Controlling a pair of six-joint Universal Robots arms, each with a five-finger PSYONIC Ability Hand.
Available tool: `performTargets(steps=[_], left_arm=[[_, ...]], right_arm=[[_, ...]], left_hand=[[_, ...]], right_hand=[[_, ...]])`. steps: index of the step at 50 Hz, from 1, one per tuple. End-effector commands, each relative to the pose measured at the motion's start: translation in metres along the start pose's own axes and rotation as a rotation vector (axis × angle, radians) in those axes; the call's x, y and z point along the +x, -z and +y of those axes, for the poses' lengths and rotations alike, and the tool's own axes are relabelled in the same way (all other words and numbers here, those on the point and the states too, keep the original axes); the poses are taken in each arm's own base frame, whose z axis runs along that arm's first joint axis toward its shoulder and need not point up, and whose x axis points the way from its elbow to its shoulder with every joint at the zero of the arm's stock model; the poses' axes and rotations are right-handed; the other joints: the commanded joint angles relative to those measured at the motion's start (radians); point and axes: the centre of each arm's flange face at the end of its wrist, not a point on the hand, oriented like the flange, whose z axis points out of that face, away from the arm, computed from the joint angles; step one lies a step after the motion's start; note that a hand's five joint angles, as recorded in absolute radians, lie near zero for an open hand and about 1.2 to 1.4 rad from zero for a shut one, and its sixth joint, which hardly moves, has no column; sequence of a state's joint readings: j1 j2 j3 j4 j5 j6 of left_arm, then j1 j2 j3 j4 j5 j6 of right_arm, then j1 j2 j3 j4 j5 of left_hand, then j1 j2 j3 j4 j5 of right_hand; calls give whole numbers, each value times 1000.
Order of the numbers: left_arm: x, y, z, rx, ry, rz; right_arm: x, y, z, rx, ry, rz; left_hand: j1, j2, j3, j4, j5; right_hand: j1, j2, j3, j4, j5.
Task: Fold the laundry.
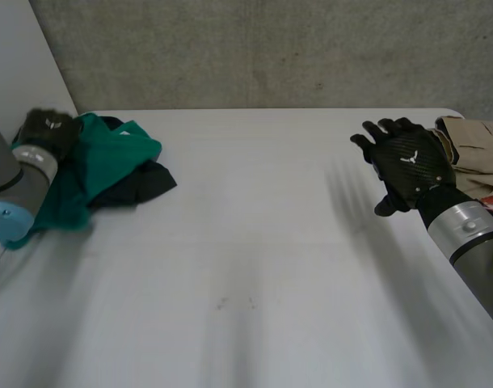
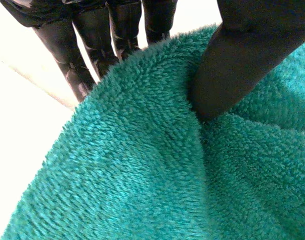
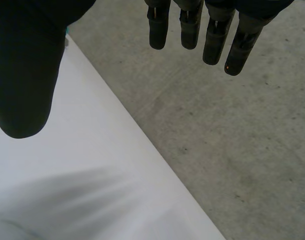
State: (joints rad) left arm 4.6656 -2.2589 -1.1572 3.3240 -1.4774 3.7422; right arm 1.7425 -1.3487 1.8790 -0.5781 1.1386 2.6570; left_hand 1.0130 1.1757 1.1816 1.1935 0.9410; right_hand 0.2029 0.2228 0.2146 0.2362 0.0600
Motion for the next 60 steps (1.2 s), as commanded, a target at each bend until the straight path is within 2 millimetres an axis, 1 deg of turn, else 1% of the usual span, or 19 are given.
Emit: performTargets(steps=[1, 3, 6, 7, 10, 14, 17, 20, 21, 24, 27, 28, 29, 35, 39, 46, 53, 58, 60], left_arm=[[26, 65, -107, 224, 162, 76], [48, 94, -132, 278, 211, 156], [73, 121, -145, 302, 232, 251], [95, 140, -147, 305, 225, 329], [133, 170, -141, 294, 201, 477], [165, 184, -123, 253, 141, 565], [173, 183, -114, 223, 134, 589], [190, 201, -108, 210, 130, 671], [200, 217, -111, 224, 154, 750], [213, 241, -114, 249, 203, 879], [210, 260, -127, 313, 274, 975], [203, 261, -135, 356, 295, 969], [199, 258, -139, 377, 305, 947], [163, 214, -140, 375, 334, 715], [128, 185, -129, 302, 349, 521], [99, 171, -102, 141, 315, 442], [95, 165, -87, 75, 245, 442], [122, 143, -73, 74, 204, 519], [128, 134, -72, 81, 198, 534]], right_arm=[[13, -3, -7, 12, 18, 64], [18, -3, -9, 13, 22, 86], [23, -3, -12, 18, 26, 106], [24, -3, -14, 20, 27, 112], [25, -2, -15, 24, 25, 114], [23, -2, -15, 21, 21, 109], [23, -1, -14, 19, 21, 111], [23, -1, -14, 19, 21, 111], [24, -2, -14, 21, 22, 112], [24, -2, -14, 21, 22, 112], [23, -2, -15, 22, 22, 109], [22, -2, -15, 23, 22, 108], [22, -2, -16, 24, 20, 105], [17, -2, -17, 17, 13, 79], [15, -2, -18, -40, -14, 31], [-6, -13, -17, -130, -79, -145], [-29, -28, -16, -213, -125, -298], [-55, -30, -8, -318, -129, -420], [-55, -31, -6, -326, -125, -415]], left_hand=[[383, 221, 215, 203, 281], [383, 221, 215, 203, 281], [383, 221, 215, 203, 281], [383, 221, 215, 203, 281], [383, 221, 215, 203, 281], [383, 221, 215, 203, 281], [383, 221, 215, 203, 281], [383, 221, 215, 203, 281], [383, 221, 215, 203, 281], [383, 221, 215, 203, 281], [-395, -558, -564, -575, -497], [-708, -871, -877, -889, -811], [-819, -982, -988, -999, -921], [-826, -989, -995, -1006, -928], [-832, -994, -1000, -1012, -934], [-814, -977, -983, -995, -917], [-811, -974, -980, -992, -914], [-794, -956, -962, -974, -896], [-788, -950, -956, -968, -890]], right_hand=[[-28, -48, -40, -62, -60], [-28, -48, -40, -62, -60], [-28, -48, -40, -62, -60], [-28, -48, -40, -62, -60], [-28, -48, -40, -62, -60], [-28, -48, -40, -62, -60], [-28, -48, -40, -62, -60], [-28, -48, -40, -62, -60], [-28, -48, -40, -62, -60], [-28, -48, -40, -62, -60], [-28, -48, -40, -62, -60], [-28, -48, -40, -62, -60], [-28, -48, -40, -62, -60], [-28, -48, -40, -62, -60], [-28, -48, -40, -62, -60], [-28, -48, -40, -62, -60], [-28, -48, -40, -62, -60], [-28, -48, -40, -62, -60], [-28, -48, -40, -62, -60]])
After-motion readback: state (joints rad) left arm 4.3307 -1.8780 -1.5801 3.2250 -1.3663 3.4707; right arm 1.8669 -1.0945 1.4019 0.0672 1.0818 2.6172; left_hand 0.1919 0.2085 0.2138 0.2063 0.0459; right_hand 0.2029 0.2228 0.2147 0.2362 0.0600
